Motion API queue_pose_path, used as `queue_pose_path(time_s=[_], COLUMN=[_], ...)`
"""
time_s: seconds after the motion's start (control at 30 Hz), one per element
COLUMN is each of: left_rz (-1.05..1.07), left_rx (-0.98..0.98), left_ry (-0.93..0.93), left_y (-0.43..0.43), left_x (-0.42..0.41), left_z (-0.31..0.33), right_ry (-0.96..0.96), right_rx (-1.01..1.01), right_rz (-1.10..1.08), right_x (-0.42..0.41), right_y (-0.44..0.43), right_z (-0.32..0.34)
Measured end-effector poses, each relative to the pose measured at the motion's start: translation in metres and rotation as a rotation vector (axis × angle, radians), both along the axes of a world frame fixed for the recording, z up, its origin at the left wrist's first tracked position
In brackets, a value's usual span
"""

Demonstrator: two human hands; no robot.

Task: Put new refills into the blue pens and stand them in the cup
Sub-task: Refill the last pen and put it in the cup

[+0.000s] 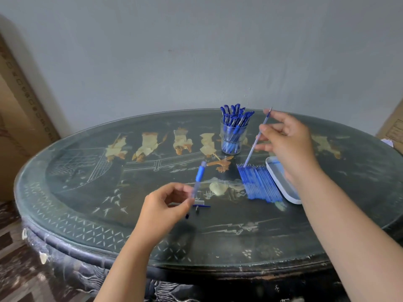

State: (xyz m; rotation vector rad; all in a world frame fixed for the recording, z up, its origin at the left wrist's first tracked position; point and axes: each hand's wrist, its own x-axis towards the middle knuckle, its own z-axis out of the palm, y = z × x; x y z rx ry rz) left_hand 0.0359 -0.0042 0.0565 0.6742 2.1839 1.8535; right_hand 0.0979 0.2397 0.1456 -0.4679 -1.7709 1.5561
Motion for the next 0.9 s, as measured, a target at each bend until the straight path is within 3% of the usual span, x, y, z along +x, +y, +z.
queue_pose_path(time_s=[0.17, 0.37, 0.73, 0.9], left_rz=[0.269, 0.368, 0.353, 0.348], left_rx=[0.166, 0.200, 0.155, 0.138], left_ry=[-0.033, -0.079, -0.067, -0.059], left_y=[0.011, 0.014, 0.015, 0.015], left_x=[-0.010, -0.016, -0.019, -0.018], left_z=[-0.014, -0.025, -0.028, -0.028], right_ry=[-0.377, -0.635, -0.879, -0.896], right_rx=[0.120, 0.227, 0.504, 0.561], right_rz=[0.044, 0.042, -0.015, -0.011], right_x=[-0.034, -0.059, -0.068, -0.066], right_y=[0.012, 0.017, 0.022, 0.023], right_z=[-0.038, -0.067, -0.084, -0.086])
